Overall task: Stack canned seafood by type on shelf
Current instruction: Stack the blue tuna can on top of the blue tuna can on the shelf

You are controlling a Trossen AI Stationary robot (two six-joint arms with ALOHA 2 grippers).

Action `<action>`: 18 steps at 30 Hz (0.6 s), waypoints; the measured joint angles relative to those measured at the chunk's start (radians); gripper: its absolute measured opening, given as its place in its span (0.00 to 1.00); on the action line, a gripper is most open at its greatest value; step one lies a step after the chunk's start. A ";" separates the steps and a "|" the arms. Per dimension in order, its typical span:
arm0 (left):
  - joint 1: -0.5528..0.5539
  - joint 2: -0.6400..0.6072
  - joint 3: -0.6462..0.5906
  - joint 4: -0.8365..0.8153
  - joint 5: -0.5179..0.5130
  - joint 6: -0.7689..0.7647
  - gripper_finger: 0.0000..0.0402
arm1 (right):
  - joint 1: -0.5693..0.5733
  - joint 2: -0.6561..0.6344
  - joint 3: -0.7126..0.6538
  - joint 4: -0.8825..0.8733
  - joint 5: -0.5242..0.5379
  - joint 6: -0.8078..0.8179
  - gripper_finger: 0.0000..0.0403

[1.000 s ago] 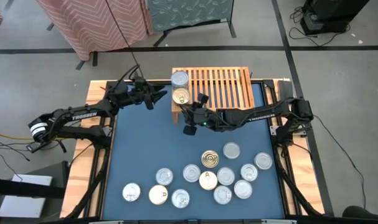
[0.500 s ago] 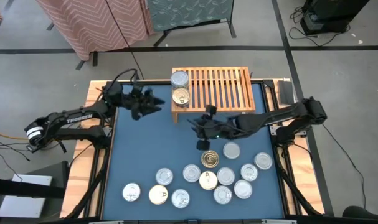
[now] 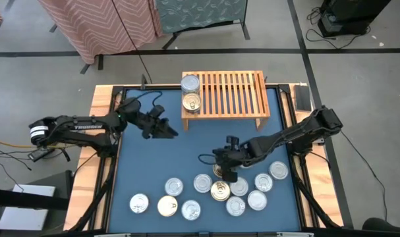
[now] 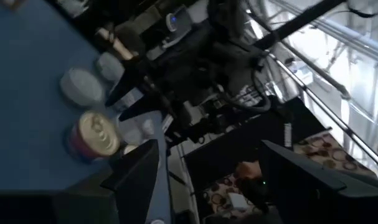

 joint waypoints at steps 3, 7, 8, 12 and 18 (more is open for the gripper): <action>-0.011 0.041 -0.011 0.000 -0.005 0.003 0.69 | 0.019 0.000 -0.033 0.000 -0.003 0.041 0.37; -0.024 0.103 -0.026 -0.009 -0.022 0.003 0.69 | 0.043 0.003 -0.079 0.016 -0.006 0.072 0.37; -0.028 0.116 -0.028 -0.009 -0.021 -0.003 0.69 | 0.046 0.003 -0.088 0.029 -0.006 0.074 0.37; -0.046 0.157 -0.030 -0.013 -0.004 -0.048 0.69 | 0.046 0.004 -0.132 0.110 0.001 0.075 0.37; -0.070 0.174 -0.030 -0.044 -0.029 -0.097 0.69 | 0.007 0.004 -0.219 0.278 0.002 0.075 0.37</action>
